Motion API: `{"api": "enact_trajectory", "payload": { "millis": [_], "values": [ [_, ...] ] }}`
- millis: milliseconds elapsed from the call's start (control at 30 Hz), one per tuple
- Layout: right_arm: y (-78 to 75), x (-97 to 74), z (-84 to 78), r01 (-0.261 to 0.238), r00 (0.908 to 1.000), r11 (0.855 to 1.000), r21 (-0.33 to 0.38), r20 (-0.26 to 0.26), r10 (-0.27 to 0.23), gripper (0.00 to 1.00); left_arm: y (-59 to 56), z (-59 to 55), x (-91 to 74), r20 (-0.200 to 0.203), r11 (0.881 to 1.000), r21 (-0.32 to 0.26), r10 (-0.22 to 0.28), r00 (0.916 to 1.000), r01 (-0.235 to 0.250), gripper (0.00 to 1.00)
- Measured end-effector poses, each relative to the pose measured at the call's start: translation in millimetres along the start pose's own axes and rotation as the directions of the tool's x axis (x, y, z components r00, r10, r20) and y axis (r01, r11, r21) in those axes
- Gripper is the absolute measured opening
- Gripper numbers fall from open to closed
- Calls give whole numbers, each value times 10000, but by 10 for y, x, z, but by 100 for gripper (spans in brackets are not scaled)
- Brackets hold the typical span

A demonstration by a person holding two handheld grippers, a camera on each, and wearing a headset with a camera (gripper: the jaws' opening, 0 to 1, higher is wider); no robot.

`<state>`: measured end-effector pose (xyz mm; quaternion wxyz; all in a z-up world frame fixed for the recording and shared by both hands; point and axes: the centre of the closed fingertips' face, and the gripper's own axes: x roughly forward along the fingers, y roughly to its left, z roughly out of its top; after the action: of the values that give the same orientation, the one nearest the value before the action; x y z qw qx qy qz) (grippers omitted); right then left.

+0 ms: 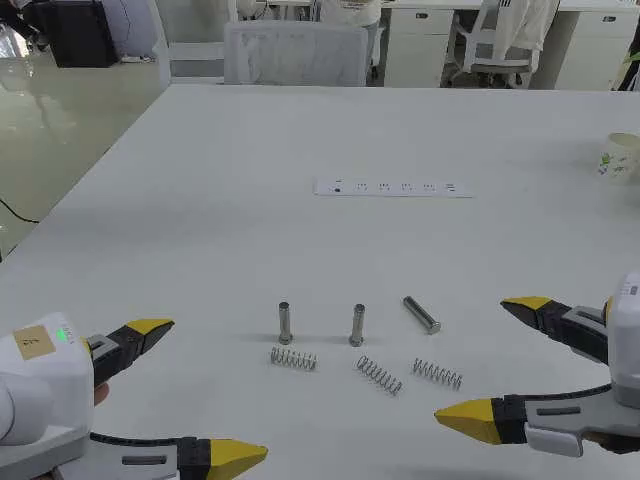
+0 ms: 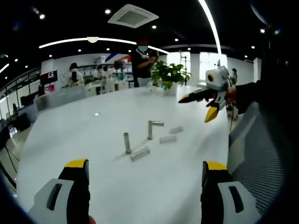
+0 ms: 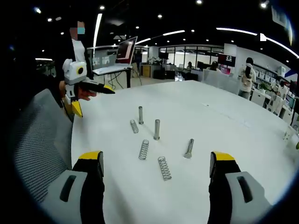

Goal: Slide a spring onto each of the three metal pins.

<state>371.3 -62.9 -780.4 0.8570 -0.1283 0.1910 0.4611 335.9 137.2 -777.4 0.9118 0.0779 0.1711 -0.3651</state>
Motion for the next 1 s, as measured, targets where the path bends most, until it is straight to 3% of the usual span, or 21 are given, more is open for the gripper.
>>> {"api": "enact_trajectory", "payload": {
  "millis": [1000],
  "values": [
    [-15,-5,-18,78,9999,9999,67,-77,-77,93,-22,6,11,23,10000,3,-27,10000,27,98]
  ]
}}
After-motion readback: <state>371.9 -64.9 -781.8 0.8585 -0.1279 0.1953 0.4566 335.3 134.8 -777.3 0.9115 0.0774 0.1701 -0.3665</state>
